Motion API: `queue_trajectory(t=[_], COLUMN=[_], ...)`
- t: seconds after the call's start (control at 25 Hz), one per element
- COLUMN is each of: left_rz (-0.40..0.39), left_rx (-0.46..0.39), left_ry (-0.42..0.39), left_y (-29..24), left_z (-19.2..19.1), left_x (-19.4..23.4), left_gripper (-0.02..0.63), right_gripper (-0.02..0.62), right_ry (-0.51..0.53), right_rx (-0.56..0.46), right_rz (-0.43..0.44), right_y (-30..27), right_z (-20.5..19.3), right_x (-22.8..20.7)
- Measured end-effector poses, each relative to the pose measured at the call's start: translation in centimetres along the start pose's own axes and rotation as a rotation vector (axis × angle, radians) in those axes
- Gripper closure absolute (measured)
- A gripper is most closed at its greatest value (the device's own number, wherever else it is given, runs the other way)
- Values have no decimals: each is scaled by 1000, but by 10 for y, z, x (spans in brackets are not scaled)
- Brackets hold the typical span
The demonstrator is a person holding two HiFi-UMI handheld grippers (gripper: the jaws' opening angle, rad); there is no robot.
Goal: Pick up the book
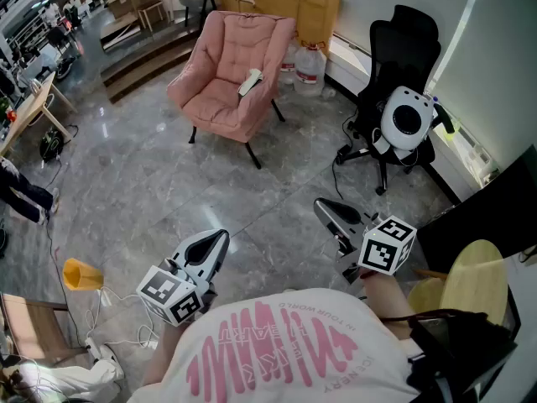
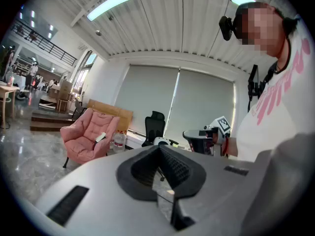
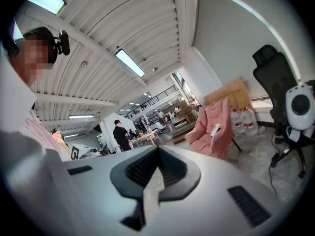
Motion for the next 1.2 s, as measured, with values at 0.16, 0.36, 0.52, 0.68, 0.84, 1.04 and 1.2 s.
queue_trajectory(t=[0.16, 0.36, 0.52, 0.68, 0.84, 1.04, 1.2], left_rz=[-7, 7, 19, 24, 38, 138, 99], left_rx=[0, -6, -17, -23, -82, -176, -151], left_ry=[-1, 12, 25, 21, 19, -47, -36], left_y=[-3, -11, -20, -35, -51, -56, -60], left_z=[1, 4, 7, 12, 19, 24, 23], left_x=[0, 1, 5, 5, 7, 15, 16], left_gripper=[597, 597, 597, 598, 597, 597, 597], right_gripper=[584, 584, 583, 583, 583, 583, 583], right_ry=[3, 24, -16, -95, -52, 31, 60], right_rx=[4, 32, -3, -56, -33, 19, 61], right_rz=[6, -4, 18, 71, 59, 19, -33], right_y=[-2, -3, -3, 1, 6, 17, 14], right_z=[0, 1, 8, 20, 23, 16, 12], right_x=[-2, -12, -25, -42, -58, -80, -94])
Point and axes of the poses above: the fingertips, and each gripper's own axes: y backward along the fingers, x to its left, z out of its top, the point moved 7 cm from there along y, backward along the fingers, and after that the axes turned 2 degrees about y, right-handed, at the moved point
